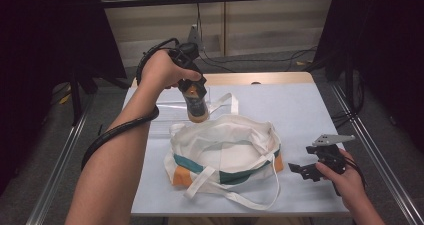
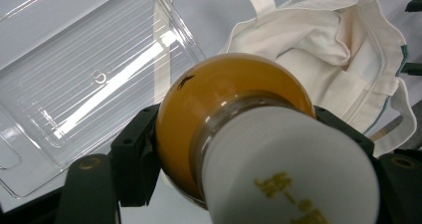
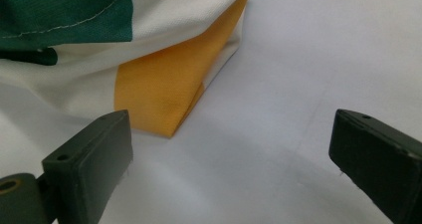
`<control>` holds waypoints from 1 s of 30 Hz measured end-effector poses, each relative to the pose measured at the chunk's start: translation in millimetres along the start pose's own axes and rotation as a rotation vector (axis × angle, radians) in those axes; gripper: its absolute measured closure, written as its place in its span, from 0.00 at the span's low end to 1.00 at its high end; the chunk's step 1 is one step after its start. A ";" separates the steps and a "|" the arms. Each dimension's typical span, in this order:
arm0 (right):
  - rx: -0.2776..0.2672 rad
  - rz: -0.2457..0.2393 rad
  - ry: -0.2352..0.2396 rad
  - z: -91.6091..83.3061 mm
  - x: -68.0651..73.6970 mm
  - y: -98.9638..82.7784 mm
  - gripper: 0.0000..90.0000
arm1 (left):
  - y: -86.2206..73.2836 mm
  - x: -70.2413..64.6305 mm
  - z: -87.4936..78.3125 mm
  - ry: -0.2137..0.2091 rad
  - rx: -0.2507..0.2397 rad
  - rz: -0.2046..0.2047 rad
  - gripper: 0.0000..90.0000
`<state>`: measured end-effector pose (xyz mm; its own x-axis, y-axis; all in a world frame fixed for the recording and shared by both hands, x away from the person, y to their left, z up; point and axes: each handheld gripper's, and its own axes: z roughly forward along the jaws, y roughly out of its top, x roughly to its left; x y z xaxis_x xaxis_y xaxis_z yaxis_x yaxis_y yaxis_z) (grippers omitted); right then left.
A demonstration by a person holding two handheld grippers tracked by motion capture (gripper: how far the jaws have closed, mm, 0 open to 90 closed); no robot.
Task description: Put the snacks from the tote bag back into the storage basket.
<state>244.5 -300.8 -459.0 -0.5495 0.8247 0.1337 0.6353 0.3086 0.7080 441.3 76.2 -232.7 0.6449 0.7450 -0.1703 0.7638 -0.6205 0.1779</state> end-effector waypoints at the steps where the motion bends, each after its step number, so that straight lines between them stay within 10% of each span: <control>1: 0.000 0.001 0.000 0.0 -0.1 0.0 0.04 | 0.0 0.0 0.0 0.000 0.000 0.000 0.33; 30: -0.002 0.006 0.004 0.2 -0.1 -0.3 0.04 | 10.2 17.6 12.5 0.012 0.008 -0.021 0.33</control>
<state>244.5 -300.9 -459.4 -0.5476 0.8248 0.1410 0.6377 0.3023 0.7085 460.9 79.9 -246.0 0.6287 0.7607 -0.1618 0.7772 -0.6069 0.1664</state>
